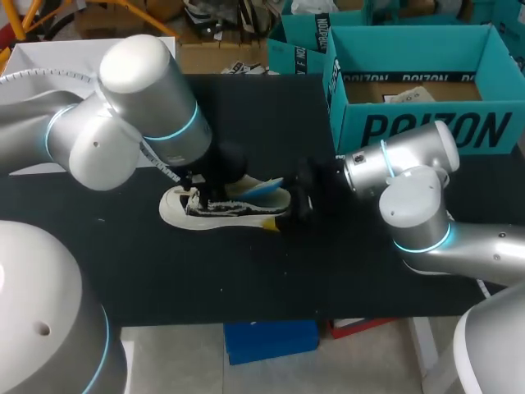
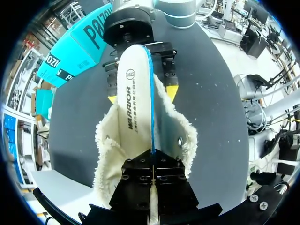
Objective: Take the shoe out of the shoebox, open the shoe tongue, remove and reinsert the insole, then place the shoe into the shoebox
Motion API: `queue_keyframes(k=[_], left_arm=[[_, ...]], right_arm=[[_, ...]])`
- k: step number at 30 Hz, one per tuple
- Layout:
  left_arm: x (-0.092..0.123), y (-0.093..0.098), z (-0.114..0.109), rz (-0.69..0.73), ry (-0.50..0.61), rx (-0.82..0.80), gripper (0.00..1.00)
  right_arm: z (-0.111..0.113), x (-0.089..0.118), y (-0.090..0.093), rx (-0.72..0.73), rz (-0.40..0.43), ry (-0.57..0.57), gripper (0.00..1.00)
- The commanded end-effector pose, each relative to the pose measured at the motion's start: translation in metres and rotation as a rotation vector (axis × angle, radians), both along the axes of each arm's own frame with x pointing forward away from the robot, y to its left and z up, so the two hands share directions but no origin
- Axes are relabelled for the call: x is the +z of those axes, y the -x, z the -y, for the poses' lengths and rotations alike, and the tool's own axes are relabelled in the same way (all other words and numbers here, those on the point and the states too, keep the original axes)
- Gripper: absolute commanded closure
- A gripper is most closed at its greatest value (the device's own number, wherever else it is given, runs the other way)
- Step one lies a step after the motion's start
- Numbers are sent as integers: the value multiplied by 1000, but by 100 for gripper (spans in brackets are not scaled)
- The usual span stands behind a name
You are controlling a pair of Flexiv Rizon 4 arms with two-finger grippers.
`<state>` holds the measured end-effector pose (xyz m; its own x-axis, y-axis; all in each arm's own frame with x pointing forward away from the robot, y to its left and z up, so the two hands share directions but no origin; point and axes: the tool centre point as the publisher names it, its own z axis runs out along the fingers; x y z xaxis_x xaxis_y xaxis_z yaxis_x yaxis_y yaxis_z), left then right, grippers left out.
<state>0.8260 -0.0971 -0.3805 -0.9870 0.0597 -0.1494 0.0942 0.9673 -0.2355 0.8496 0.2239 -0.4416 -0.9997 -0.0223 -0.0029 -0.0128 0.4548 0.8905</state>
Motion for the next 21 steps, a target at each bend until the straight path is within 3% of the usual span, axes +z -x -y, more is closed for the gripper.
queue_keyframes(k=[1, 2, 4, 6, 7, 8, 15, 17, 21], left_arm=[[-1, 0, 11, -3, -37, 4, 100], [-2, 0, 13, -6, -41, 1, 91], [-4, 0, 16, -10, -58, -1, 64], [-4, -1, 17, -14, -61, -3, 50], [-4, -1, 18, -16, -63, -3, 11], [-3, -1, 19, -16, -64, -4, 0], [19, -2, 32, 39, -47, -54, 1], [21, -1, 39, 54, -54, -75, 11], [19, 2, 53, 59, -57, -124, 20]], right_arm=[[4, -6, -2, 0, -2, 0, 100], [4, -6, -2, 0, -2, 0, 100], [4, -6, -2, 0, -2, 0, 100], [4, -6, -2, 0, -2, 0, 100], [4, -6, -2, 0, -2, 0, 100], [4, -6, -2, 0, -2, 0, 100], [4, -6, -2, 0, -2, 0, 100], [4, -6, -2, 0, -2, 0, 100], [4, -6, -2, 0, -2, 0, 100]])
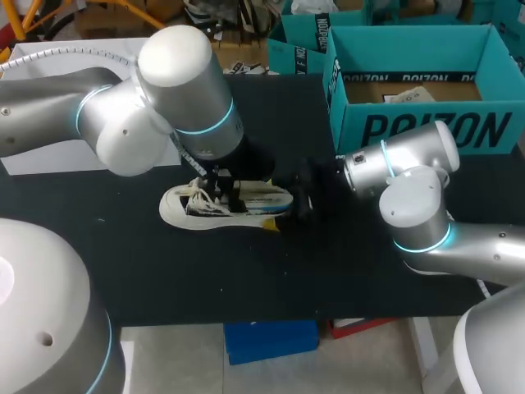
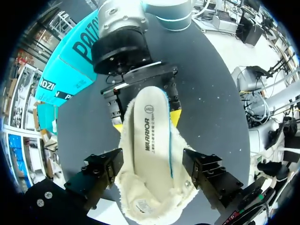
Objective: Take the shoe out of the shoebox, open the shoe tongue, remove and reinsert the insole, then place the shoe into the shoebox
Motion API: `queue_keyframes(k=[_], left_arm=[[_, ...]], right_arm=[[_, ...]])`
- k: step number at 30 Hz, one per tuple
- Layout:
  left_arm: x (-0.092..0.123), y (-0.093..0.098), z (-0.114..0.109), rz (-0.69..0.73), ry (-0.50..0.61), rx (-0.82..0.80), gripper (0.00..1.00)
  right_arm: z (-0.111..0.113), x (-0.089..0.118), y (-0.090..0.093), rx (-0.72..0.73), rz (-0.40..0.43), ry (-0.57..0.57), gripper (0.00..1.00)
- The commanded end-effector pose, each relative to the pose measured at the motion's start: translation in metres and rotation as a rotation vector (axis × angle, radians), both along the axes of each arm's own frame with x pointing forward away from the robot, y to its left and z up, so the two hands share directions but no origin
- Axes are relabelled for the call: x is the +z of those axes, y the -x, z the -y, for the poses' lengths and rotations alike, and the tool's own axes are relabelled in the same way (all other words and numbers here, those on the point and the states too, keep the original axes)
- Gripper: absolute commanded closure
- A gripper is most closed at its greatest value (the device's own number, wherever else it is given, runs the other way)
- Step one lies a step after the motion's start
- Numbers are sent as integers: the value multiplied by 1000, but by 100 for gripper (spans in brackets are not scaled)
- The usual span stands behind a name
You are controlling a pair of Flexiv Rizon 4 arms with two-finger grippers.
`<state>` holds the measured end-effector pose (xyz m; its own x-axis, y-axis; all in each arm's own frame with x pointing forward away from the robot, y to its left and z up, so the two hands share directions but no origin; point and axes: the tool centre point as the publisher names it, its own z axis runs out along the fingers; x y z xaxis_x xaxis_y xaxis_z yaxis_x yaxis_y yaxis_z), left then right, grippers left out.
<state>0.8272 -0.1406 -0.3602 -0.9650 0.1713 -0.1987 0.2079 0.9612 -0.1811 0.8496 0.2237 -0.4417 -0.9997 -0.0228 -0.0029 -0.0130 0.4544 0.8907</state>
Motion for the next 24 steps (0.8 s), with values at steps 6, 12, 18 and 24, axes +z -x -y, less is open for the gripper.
queue_keyframes(k=[6, 12, 18, 24], left_arm=[[-9, 9, 29, 14, -22, -60, 38], [-19, 7, 41, 21, -36, -77, 41], [-21, 2, 50, 26, -30, -79, 46], [-25, -3, 59, 25, -28, -73, 51]], right_arm=[[3, -6, -2, 0, -2, 1, 100], [3, -6, -2, 0, -2, 1, 100], [3, -6, -2, 0, -2, 1, 100], [3, -6, -2, 0, -2, 1, 100]])
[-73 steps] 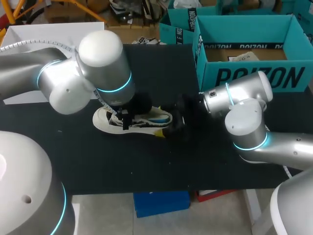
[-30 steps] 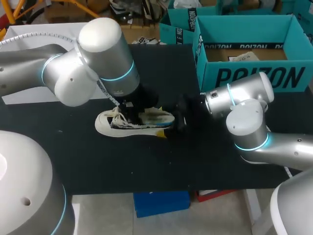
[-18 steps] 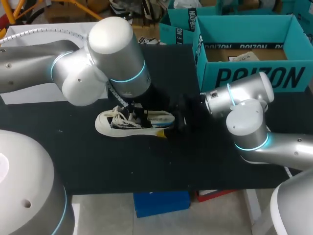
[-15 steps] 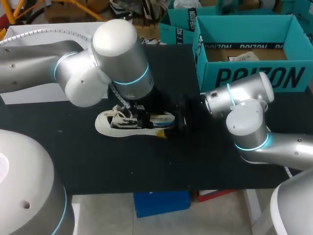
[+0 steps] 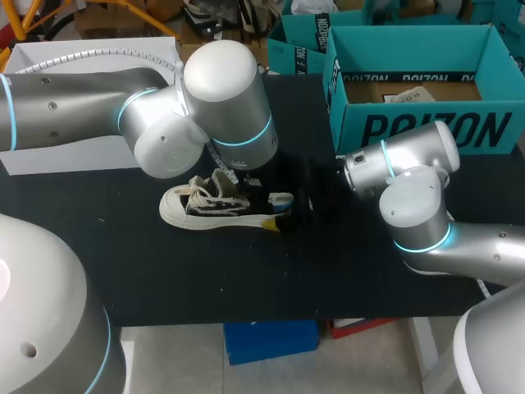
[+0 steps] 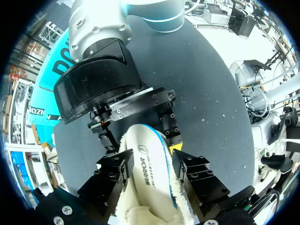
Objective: Take the shoe out of the shoebox, open the shoe tongue, remove and reinsert the insole, then place the shoe into the shoebox
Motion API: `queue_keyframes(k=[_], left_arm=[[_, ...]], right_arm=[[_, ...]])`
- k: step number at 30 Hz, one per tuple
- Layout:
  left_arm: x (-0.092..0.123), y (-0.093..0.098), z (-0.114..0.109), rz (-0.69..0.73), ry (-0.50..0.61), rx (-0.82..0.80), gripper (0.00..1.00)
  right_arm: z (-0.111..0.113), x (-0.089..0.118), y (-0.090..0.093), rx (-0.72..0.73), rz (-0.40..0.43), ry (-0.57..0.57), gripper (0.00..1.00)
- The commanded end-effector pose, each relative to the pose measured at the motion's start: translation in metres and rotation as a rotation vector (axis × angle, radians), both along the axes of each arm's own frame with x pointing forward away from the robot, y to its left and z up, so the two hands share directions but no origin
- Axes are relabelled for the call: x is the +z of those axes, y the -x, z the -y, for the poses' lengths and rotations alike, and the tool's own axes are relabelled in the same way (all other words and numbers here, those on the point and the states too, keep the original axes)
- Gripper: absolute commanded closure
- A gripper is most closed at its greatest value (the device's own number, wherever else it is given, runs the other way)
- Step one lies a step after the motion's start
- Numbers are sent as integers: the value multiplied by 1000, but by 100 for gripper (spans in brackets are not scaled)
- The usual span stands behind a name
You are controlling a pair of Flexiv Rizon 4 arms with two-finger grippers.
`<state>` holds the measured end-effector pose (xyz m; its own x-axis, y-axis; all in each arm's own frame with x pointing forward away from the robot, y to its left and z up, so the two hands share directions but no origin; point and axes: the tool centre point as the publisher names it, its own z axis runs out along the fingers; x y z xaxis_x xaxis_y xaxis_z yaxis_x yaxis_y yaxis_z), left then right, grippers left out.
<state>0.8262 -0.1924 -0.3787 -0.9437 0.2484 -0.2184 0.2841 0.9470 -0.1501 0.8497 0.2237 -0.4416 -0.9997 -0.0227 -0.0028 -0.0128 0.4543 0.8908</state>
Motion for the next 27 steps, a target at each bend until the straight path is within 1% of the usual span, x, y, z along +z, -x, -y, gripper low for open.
queue_keyframes(k=[1, 9, 10, 11, 13, 15, 17, 19, 24, 27], left_arm=[[-7, -4, 8, -1, -2, 3, 51], [-9, -7, 12, 11, -2, 18, 59], [-8, -8, 12, 13, -2, 21, 62], [-8, -8, 12, 14, -1, 23, 70], [-7, -9, 11, 24, -4, 32, 78], [-7, -10, 10, 30, -8, 39, 81], [-7, -11, 8, 29, -6, 41, 89], [-6, -11, 7, 27, -1, 44, 100], [4, -5, 2, 23, 15, 38, 100], [12, 1, -4, 5, 44, 26, 100]], right_arm=[[3, -6, -2, 0, -2, 1, 100], [3, -6, -2, 0, -2, 1, 100], [3, -6, -2, 0, -2, 1, 100], [3, -6, -2, 0, -2, 1, 100], [3, -6, -2, 0, -2, 1, 100], [3, -6, -2, 0, -2, 1, 100], [3, -6, -2, 0, -2, 1, 100], [3, -6, -2, 0, -2, 1, 100], [3, -6, -2, 0, -2, 1, 100], [3, -6, -2, 0, -2, 1, 100]])
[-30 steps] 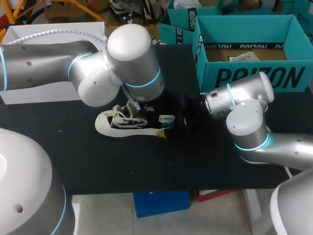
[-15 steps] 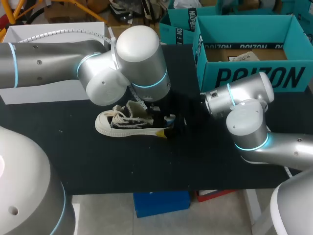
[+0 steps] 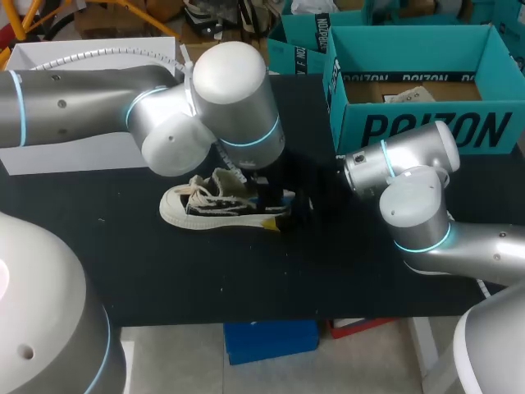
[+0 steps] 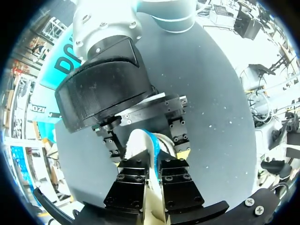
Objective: Take the shoe out of the shoebox, open the shoe tongue, remove and reinsert the insole, then place the shoe into the shoebox
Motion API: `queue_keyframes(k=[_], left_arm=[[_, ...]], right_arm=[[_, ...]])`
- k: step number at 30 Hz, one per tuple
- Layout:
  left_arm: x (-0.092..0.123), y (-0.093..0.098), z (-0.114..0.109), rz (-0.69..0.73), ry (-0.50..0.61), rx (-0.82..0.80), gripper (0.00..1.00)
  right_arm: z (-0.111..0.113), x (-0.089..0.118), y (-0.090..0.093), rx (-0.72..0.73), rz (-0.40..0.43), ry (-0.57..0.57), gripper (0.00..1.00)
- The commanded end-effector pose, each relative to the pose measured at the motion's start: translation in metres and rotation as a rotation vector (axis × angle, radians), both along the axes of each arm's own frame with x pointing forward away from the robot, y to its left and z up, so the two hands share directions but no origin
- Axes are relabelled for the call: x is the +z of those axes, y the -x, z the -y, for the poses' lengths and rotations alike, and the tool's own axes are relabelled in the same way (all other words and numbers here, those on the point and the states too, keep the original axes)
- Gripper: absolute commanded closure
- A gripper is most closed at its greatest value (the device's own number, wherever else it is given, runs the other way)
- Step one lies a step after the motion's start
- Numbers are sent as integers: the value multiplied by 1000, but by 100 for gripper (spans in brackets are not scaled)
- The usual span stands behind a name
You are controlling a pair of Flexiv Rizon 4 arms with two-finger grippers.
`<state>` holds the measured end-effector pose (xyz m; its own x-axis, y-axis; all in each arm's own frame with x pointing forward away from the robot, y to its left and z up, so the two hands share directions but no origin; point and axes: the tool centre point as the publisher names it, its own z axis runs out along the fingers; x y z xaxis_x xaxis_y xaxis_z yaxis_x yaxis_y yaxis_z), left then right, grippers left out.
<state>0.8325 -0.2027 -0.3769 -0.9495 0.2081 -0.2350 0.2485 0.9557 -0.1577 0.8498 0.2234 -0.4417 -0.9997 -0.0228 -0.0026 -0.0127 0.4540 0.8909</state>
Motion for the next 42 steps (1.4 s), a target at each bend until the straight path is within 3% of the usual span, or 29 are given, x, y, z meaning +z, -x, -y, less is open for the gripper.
queue_keyframes(k=[1, 10, 17, 34, 42], left_arm=[[14, 9, -16, -17, 45, -24, 100], [61, 23, -30, -94, 206, -92, 100], [101, 37, -22, -109, 310, -132, 100], [172, 85, 6, -169, 501, -196, 100], [203, 100, 8, -290, 708, -319, 100]], right_arm=[[3, -5, -2, 0, -2, 1, 100], [3, -5, -2, 0, -2, 1, 100], [3, -5, -2, 0, -2, 1, 100], [3, -5, -2, 0, -2, 1, 100], [3, -5, -2, 0, -2, 1, 100]])
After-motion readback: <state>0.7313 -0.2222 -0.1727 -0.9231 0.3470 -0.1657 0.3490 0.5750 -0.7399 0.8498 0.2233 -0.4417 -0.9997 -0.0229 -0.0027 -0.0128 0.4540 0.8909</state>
